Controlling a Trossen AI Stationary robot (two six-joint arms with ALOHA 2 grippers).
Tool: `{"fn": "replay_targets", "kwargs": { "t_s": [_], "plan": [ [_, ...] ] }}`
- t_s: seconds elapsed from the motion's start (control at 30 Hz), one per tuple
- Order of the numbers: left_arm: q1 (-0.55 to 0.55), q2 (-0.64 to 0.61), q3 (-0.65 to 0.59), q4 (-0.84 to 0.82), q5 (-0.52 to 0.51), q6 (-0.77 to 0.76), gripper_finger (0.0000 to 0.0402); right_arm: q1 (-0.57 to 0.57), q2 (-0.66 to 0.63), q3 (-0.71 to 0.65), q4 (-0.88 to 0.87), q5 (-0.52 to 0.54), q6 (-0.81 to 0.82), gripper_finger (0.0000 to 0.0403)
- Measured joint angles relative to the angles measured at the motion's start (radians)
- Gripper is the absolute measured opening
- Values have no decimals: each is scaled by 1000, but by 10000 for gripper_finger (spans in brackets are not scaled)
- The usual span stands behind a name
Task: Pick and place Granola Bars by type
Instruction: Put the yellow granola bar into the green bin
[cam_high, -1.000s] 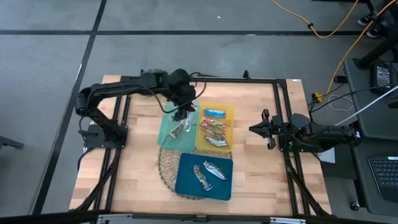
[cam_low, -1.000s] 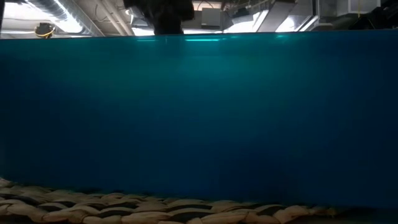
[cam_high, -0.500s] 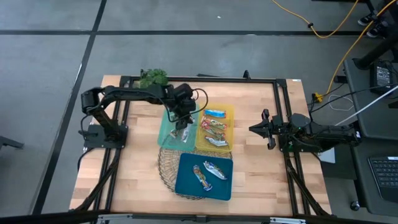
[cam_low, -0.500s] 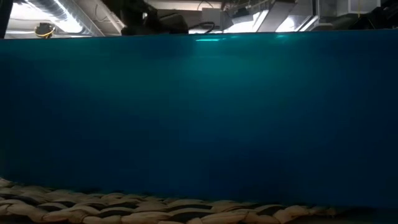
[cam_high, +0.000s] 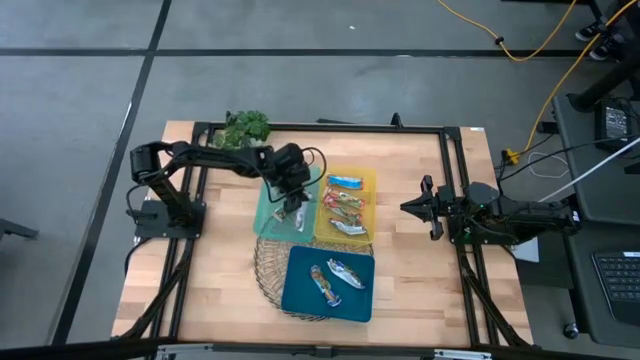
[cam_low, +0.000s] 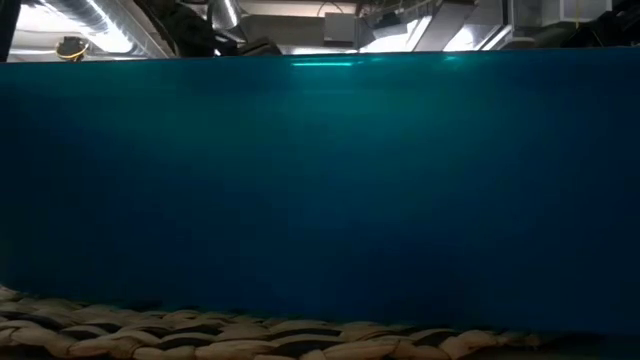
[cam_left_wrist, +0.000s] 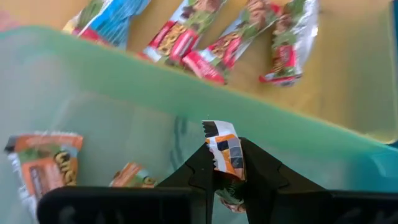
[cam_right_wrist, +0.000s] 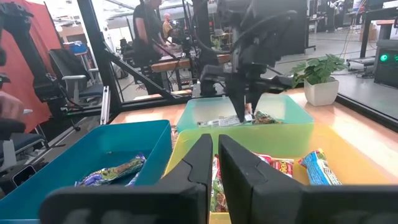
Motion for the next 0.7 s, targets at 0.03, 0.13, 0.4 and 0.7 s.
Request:
{"fn": "replay_targets", "kwargs": {
  "t_s": [0.03,0.13,0.4,0.7],
  "plan": [
    [0,0,-9,7,-14,-2,47,0,0,0,0,0,0,32],
    [-6,0,-38,8,-71,-3,47,0,0,0,0,0,0,32],
    [-13,22,-67,5,-140,-6,47,0,0,0,0,0,0,32],
    [-38,77,-67,21,-98,-29,61,0,0,0,0,0,0,32]
  ]
}}
